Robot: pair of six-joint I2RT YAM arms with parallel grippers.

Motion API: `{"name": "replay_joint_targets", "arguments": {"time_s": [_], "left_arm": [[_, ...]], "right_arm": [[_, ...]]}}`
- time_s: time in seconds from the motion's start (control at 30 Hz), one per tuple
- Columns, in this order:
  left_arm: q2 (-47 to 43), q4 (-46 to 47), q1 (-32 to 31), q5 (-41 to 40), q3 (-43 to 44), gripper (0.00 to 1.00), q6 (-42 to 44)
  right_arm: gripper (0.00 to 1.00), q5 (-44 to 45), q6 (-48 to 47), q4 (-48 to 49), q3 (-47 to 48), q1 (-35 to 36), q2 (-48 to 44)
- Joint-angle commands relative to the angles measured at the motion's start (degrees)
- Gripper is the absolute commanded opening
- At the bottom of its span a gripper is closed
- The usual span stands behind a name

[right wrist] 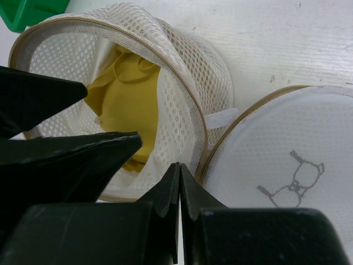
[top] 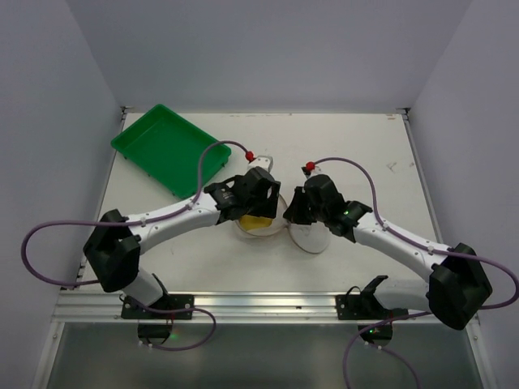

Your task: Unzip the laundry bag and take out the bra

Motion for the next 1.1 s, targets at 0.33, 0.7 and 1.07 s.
{"name": "replay_joint_targets", "arguments": {"time_s": [0.33,0.7,1.07], "left_arm": [[9.4,3.9,-0.2,3.8,-1.3,0.84,0.2],[2.6,5.6,-0.2,3.4,-3.5,0.0,-1.3],[-18.8,8.9,2.3,19.3,-2.7,0.0,3.7]], "right_arm": [[0.0,1.3,-2.8,-0.5,1.6,1.4,-2.0],[0.0,4.3,-3.4,-2.0,0.3,1.3,-3.2],[0.0,8.2,-4.1,-4.5,-0.6,1.1,-2.8]]}}
